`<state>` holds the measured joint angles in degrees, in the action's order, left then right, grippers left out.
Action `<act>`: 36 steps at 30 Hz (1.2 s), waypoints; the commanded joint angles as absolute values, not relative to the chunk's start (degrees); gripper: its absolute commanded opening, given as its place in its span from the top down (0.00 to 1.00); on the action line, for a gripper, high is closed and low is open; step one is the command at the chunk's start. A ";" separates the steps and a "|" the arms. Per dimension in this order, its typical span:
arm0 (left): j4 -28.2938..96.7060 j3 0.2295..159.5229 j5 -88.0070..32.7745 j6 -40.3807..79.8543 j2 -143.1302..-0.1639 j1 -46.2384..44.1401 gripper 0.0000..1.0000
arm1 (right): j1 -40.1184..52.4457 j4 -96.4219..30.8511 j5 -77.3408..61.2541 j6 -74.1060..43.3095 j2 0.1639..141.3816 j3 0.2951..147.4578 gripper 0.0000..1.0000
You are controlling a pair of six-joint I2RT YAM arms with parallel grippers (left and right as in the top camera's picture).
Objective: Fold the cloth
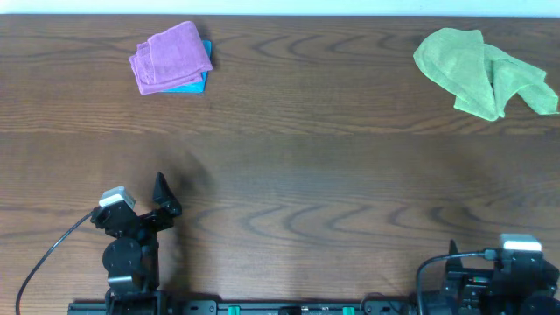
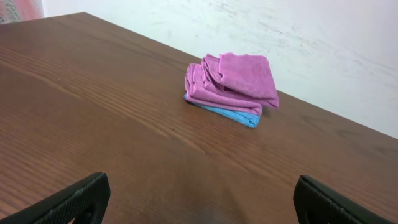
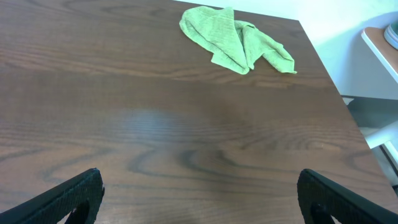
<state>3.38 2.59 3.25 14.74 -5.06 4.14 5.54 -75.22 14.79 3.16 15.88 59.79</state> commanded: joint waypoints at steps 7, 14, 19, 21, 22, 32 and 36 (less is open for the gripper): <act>4.03 0.27 3.75 13.52 -4.47 4.49 0.05 | 6.50 -75.24 14.79 2.39 15.53 59.81 0.01; 4.01 0.27 3.75 13.52 -4.47 4.49 0.05 | 6.50 -75.24 14.79 2.39 15.53 59.81 0.01; 4.01 0.27 3.75 13.52 -4.47 4.49 0.04 | 6.50 -75.13 15.29 3.53 15.53 59.81 0.01; 4.03 0.27 3.75 13.52 -4.47 4.49 0.05 | 6.52 -72.23 14.63 4.32 15.53 59.53 0.01; 4.01 0.27 3.75 13.52 -4.47 4.49 0.05 | 6.52 -69.12 12.19 4.34 15.53 59.11 0.01; 4.03 0.27 3.75 13.52 -4.47 4.49 0.05 | 6.35 -36.36 -7.11 4.34 3.77 35.53 0.01; 4.03 0.27 3.75 13.52 -4.47 4.49 0.05 | 4.97 -30.41 -7.09 4.36 1.26 26.55 0.01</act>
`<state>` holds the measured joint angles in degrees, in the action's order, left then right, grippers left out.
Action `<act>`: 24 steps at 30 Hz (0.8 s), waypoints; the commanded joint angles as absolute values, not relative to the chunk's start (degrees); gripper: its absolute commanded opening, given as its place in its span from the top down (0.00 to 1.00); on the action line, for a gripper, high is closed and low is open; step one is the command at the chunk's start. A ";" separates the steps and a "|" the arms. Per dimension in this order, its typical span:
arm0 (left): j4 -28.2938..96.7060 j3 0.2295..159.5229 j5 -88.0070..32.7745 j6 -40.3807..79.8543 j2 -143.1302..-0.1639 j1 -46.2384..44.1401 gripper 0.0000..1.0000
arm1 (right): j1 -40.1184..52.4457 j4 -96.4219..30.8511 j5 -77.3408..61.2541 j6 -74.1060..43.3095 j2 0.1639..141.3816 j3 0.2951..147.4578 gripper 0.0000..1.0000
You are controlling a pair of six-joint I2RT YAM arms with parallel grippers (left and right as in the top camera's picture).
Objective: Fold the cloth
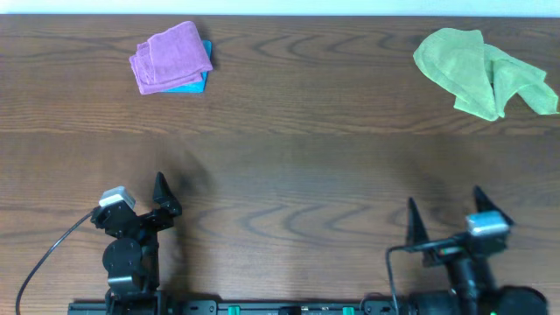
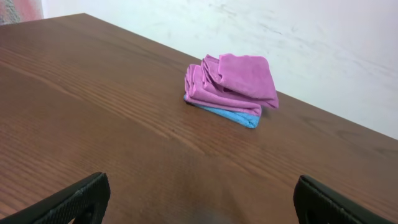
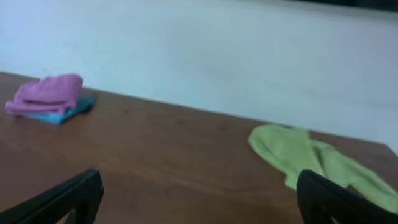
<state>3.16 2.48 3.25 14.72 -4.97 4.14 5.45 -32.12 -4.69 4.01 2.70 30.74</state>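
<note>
The green cloth (image 1: pixel 484 70) lies crumpled at the table's far right, and its left part shows in the right wrist view (image 3: pixel 311 158). My right gripper (image 1: pixel 444 203) stands open near the front edge, well short of the cloth, with nothing between its fingers (image 3: pixel 68 196). At the front left my left gripper (image 1: pixel 156 203) is open and empty too, its fingertips (image 2: pixel 81 196) wide apart over bare wood.
A folded purple cloth (image 1: pixel 171 57) rests on a blue cloth (image 1: pixel 194 85) at the far left, seen in both wrist views (image 2: pixel 233 84) (image 3: pixel 46 93). The brown wooden table (image 1: pixel 289 166) ends at a white wall behind.
My right gripper has moved left and forward from the near right corner, and its camera now looks level across the table instead of down. It stays open. The left arm and both cloth piles are unchanged.
</note>
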 commanded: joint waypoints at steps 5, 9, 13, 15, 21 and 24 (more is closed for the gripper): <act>4.01 0.27 3.75 13.52 -4.47 4.49 0.05 | 1.06 -25.12 -7.11 4.36 0.25 19.49 0.01; 4.03 0.27 3.75 13.52 -4.47 4.49 0.05 | -1.21 -24.47 -6.37 4.36 0.27 16.86 0.01; 4.03 0.27 3.75 13.52 -4.47 4.49 0.04 | -2.76 -24.16 -6.22 4.36 0.27 15.03 0.01; 4.01 0.27 3.75 13.52 -4.47 4.49 0.05 | -3.14 -24.05 -6.22 4.36 0.27 13.91 0.01; 4.03 0.27 3.75 13.52 -4.47 4.49 0.05 | -3.20 -22.22 -6.26 4.32 0.27 9.21 0.01; 4.03 0.27 3.75 13.52 -4.47 4.49 0.04 | -3.18 -21.43 -6.28 4.32 0.27 7.33 0.01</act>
